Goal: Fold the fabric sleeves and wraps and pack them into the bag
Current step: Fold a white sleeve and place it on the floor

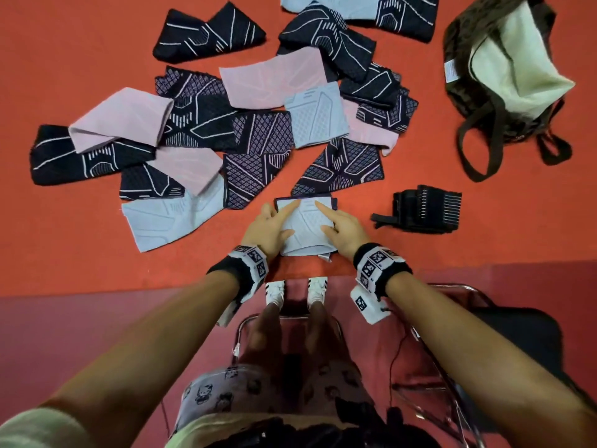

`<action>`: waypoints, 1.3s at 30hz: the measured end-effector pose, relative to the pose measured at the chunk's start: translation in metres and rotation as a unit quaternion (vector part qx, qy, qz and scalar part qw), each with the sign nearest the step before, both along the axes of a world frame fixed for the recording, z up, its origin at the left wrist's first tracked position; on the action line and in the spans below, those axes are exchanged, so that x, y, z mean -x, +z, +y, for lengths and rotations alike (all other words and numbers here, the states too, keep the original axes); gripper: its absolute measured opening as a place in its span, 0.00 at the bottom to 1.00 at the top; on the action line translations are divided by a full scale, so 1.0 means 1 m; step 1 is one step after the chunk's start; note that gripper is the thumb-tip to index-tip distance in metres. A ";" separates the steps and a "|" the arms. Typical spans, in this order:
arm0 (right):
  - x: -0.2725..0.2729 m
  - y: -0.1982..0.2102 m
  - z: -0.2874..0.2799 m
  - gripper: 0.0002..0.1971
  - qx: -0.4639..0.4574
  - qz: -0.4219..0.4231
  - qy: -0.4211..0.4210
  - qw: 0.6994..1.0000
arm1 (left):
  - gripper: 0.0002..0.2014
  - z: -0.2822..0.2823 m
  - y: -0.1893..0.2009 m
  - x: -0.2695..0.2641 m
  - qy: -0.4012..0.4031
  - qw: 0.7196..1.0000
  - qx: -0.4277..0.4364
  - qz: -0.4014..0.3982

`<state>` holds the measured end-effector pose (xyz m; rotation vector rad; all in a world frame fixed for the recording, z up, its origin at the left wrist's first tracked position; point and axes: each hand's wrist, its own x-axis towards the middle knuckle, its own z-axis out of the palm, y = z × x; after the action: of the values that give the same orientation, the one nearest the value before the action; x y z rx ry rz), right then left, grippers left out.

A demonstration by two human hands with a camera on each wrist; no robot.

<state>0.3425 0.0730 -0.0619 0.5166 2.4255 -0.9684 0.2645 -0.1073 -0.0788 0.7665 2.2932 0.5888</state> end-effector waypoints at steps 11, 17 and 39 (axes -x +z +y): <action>-0.011 -0.008 0.011 0.45 -0.148 -0.024 0.211 0.966 | 0.53 0.013 -0.009 -0.013 -0.176 0.964 0.143 0.137; -0.001 -0.014 0.013 0.47 -0.127 -0.058 0.185 0.973 | 0.53 0.018 -0.013 -0.010 -0.161 0.964 0.148 0.148; 0.149 0.037 0.118 0.29 -0.053 0.017 -0.022 0.998 | 0.29 0.117 0.045 0.166 0.014 0.990 0.052 0.129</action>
<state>0.1930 0.1910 -0.0245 0.5981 2.5158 -0.8755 0.0985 0.0101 -0.0336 0.7996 2.5531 0.3972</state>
